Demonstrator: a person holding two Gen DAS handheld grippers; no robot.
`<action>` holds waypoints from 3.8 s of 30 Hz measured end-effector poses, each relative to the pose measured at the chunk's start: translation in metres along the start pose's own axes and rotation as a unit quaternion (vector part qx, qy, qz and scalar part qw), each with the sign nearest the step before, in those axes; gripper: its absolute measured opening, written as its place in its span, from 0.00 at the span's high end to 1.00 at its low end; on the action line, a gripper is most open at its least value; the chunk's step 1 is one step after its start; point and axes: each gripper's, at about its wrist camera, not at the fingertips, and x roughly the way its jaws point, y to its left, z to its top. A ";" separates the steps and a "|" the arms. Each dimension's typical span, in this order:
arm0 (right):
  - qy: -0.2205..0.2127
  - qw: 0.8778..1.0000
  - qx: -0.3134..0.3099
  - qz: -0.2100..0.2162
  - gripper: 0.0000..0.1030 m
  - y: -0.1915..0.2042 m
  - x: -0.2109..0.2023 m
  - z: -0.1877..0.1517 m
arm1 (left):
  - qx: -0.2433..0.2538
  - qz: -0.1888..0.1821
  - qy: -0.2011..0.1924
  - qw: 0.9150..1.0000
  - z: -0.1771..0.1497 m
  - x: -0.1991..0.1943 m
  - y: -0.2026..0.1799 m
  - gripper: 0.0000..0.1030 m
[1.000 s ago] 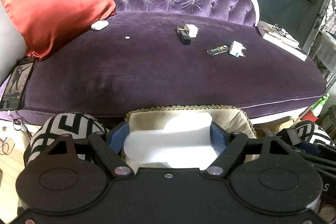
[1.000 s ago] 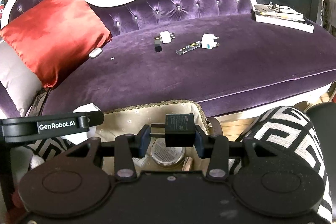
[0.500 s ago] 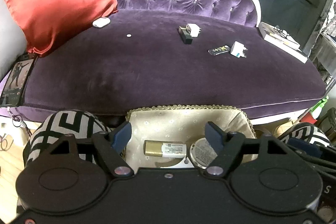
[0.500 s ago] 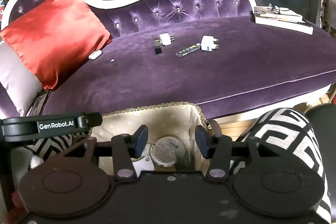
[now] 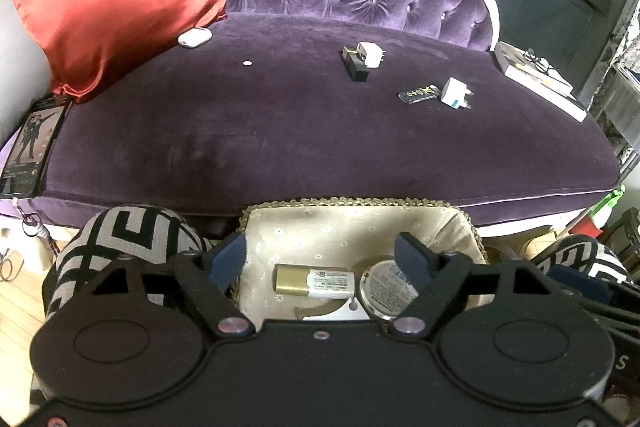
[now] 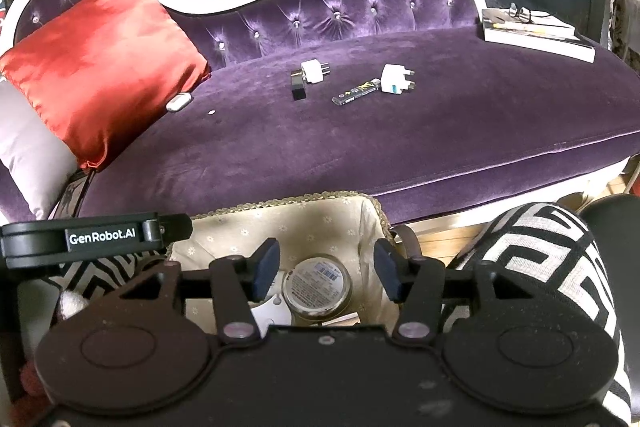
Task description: Organize rigid objects
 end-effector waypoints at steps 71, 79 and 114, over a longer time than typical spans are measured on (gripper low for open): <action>0.022 0.999 -0.030 -0.019 0.38 0.010 0.007 -0.003 | 0.061 0.036 -0.030 0.997 -0.010 -0.009 -0.022 0.07; 0.020 0.999 -0.024 -0.024 0.35 0.008 0.005 -0.003 | 0.053 0.036 -0.027 0.998 -0.011 -0.009 -0.022 0.07; -0.015 0.997 -0.017 -0.071 0.33 -0.027 0.075 0.080 | 0.060 0.074 0.027 0.995 0.047 0.053 -0.007 0.07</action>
